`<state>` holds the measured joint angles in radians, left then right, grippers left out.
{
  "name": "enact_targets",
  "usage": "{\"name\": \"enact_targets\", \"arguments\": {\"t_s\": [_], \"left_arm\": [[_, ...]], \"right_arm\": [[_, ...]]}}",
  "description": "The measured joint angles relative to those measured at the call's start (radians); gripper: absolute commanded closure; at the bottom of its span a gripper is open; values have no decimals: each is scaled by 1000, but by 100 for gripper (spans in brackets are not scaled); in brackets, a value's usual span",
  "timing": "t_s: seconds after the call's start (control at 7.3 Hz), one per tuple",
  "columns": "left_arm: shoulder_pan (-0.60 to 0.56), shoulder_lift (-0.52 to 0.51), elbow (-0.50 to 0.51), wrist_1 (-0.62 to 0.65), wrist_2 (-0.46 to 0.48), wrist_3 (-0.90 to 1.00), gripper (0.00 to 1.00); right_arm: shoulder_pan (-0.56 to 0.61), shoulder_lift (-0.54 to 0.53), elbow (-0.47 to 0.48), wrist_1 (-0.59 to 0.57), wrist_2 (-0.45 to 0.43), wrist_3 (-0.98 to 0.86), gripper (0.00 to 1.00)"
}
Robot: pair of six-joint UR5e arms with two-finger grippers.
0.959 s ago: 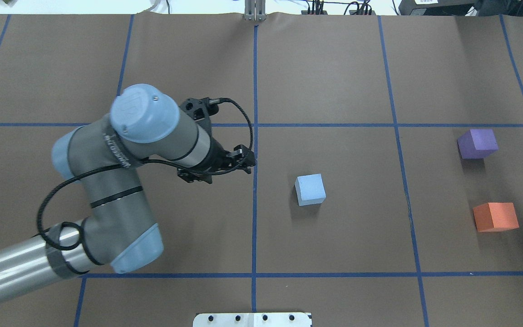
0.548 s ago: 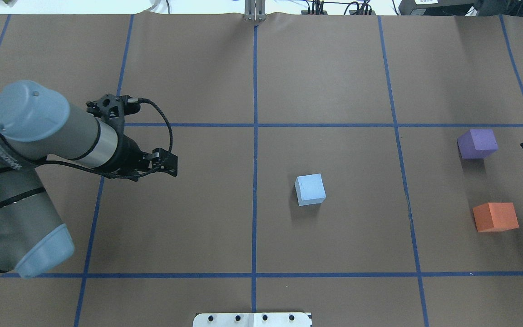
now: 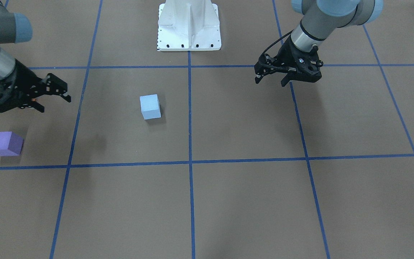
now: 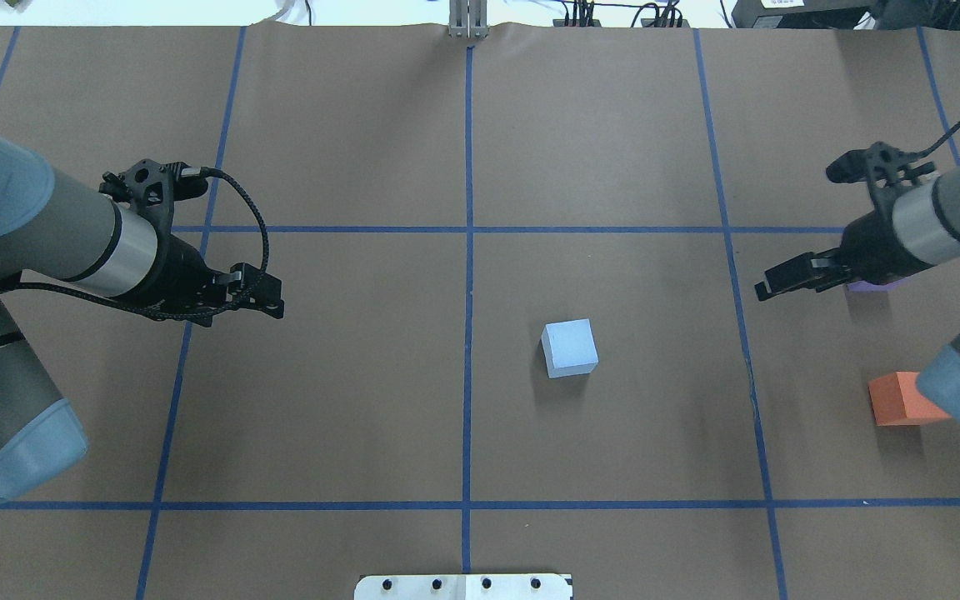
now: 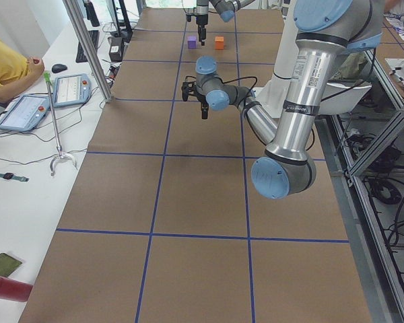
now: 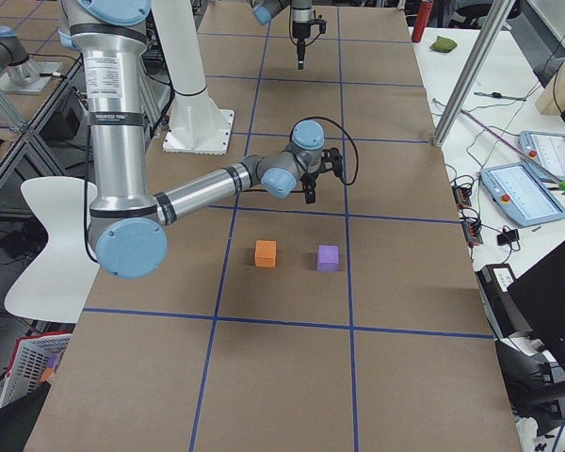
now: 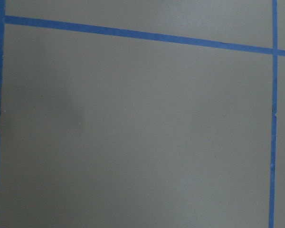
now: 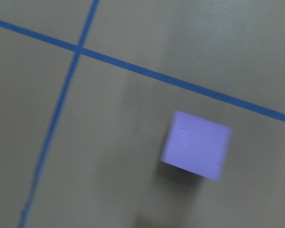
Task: Place blue block between orange and purple blocks
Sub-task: 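Lower the right gripper onto the light blue cube and grasp it, then carry the light blue cube with the right gripper toward the purple cube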
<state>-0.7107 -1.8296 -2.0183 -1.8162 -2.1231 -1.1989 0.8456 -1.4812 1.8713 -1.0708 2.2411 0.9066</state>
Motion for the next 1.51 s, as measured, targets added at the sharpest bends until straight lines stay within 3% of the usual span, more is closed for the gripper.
{"name": "enact_targets", "arguments": {"t_s": [0.27, 0.55, 0.68, 1.37, 1.51], "left_arm": [[-1, 1, -1, 1, -1, -1, 0], [-1, 2, 0, 1, 0, -4, 0], [-1, 3, 1, 2, 0, -5, 0], [0, 3, 3, 2, 2, -12, 0], [1, 2, 4, 2, 3, -12, 0]], "right_arm": [[-202, 152, -5, -46, -189, 268, 2], [-304, 319, -15, -279, -311, 351, 3], [-331, 351, -28, -328, -351, 354, 3], [-362, 381, -104, -357, -433, 317, 5], [-368, 382, -126, -354, -433, 307, 14]]}}
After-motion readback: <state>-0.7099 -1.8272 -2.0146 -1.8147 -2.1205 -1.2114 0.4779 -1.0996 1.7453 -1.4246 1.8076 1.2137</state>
